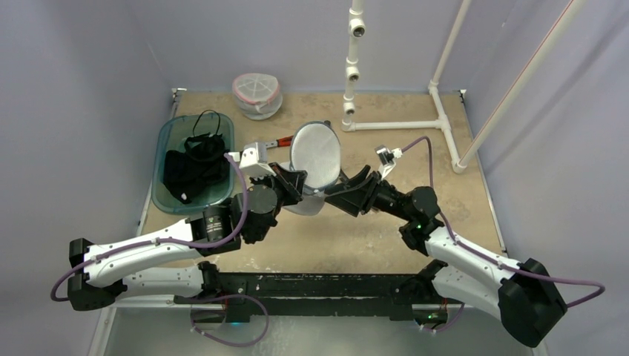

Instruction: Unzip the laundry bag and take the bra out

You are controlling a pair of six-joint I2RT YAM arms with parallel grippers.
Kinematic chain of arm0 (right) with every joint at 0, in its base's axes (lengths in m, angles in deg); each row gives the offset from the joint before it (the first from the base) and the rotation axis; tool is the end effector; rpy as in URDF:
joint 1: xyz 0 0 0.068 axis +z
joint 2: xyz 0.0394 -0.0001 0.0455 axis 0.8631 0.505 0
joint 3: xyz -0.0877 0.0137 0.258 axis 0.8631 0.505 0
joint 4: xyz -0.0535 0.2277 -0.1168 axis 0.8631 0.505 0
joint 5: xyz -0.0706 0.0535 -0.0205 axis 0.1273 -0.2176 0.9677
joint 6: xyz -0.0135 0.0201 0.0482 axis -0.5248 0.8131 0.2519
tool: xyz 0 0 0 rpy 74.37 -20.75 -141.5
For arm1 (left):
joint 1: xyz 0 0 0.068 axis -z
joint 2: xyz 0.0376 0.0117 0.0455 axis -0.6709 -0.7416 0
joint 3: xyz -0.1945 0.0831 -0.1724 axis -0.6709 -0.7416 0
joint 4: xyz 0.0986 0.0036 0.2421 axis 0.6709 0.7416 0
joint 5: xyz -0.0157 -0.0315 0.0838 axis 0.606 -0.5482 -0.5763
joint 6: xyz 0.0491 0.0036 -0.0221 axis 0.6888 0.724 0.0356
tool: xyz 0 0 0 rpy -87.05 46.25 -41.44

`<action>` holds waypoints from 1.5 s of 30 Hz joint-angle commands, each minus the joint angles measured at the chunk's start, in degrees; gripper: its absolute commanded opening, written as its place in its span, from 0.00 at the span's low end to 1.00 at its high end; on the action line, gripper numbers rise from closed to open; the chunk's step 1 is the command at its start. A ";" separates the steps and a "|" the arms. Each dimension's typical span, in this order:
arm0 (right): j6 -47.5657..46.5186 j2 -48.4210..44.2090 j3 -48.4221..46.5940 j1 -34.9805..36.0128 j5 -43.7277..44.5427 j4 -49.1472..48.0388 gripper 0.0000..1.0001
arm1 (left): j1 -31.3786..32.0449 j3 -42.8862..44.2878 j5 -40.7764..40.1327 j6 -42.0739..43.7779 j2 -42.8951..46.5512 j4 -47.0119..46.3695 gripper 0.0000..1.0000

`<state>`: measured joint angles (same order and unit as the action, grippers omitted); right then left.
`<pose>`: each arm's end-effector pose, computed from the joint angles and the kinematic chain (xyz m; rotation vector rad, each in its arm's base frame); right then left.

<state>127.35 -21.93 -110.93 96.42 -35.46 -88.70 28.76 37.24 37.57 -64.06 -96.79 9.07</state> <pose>0.1501 0.1364 0.2945 -0.3459 1.3421 1.7614 0.0949 -0.1906 0.3711 -0.3452 1.7595 -0.7963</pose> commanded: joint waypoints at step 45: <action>2.56 0.59 -2.57 1.48 0.46 0.10 0.63 | -0.10 0.78 1.25 -3.32 -1.16 -7.62 0.00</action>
<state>128.60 -21.71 -112.14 97.55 -36.09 -84.42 28.76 37.24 37.72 -66.05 -98.03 5.99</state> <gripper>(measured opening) 0.643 0.027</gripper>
